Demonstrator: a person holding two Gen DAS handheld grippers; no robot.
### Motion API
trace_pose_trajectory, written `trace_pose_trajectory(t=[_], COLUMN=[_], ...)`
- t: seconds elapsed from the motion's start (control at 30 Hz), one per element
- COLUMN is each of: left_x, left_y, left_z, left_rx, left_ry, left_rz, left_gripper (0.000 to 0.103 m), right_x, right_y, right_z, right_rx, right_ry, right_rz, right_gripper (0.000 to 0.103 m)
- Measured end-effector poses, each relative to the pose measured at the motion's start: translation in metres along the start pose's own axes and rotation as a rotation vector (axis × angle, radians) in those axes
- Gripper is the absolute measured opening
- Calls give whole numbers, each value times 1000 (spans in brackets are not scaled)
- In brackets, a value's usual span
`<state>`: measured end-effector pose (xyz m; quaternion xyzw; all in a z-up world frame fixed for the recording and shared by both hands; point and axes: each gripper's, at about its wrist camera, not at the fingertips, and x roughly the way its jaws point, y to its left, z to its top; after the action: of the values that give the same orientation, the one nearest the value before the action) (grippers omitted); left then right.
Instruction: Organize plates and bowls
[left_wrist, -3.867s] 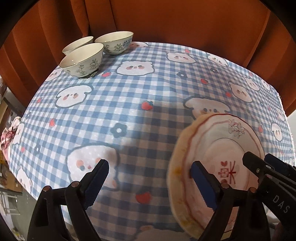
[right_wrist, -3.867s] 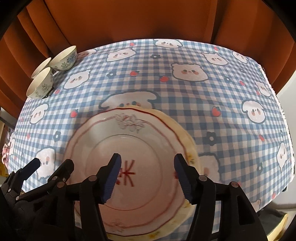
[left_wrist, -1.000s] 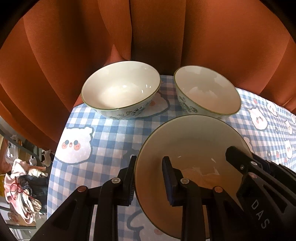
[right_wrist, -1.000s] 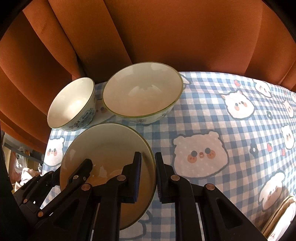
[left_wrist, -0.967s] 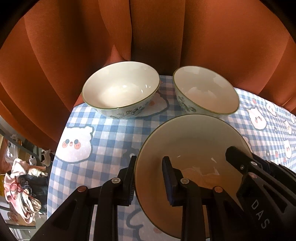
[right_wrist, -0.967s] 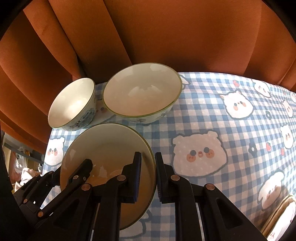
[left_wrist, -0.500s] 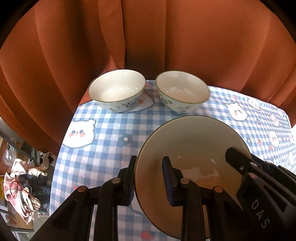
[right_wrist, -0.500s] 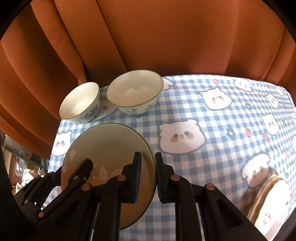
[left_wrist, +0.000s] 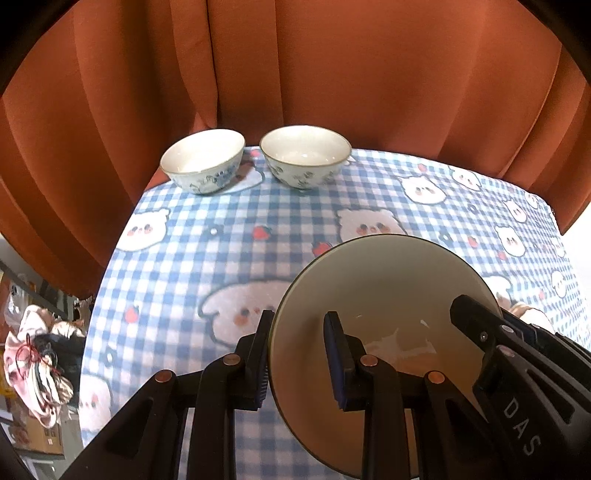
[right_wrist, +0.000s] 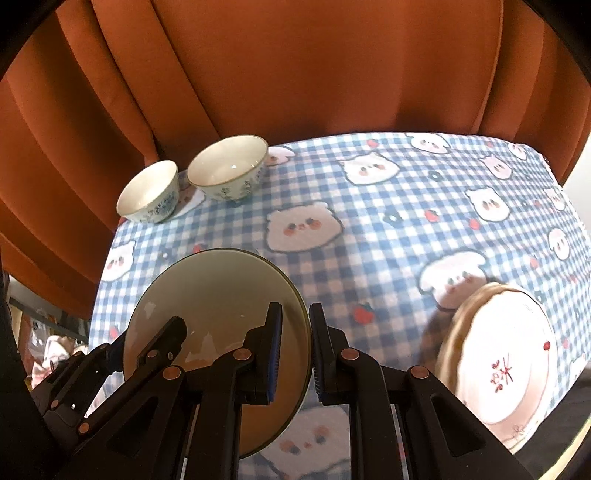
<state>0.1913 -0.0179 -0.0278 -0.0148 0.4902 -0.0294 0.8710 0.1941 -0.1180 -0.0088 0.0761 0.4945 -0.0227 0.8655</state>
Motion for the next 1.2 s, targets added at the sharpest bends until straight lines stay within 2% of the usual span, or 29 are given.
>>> trace_pose_trajectory(t=[0.23,0.57,0.83,1.03,1.2], left_x=[-10,-2,11,10,12], left_y=[-20,-47,-62,-72,-73], left_z=[-25,-64,-83,-86,-87], left_rx=[-25,-88,-146,-134,-137], left_ry=[2,35,60,44,66], left_rz=[51,96,92,137,126], left_gripper=[25,25,25,24,33], right_x=[-13,-6,6,13,15], right_y=[-24,-55,-75,-84,-90], right_z=[-21,-51,-62,-67,-68], right_rx=[-38,-108,-150,-164,-161], right_ry=[1,49,85,106,117], right_rz=[34,85,82,95,97], right_gripper=[18,18,18,18,18])
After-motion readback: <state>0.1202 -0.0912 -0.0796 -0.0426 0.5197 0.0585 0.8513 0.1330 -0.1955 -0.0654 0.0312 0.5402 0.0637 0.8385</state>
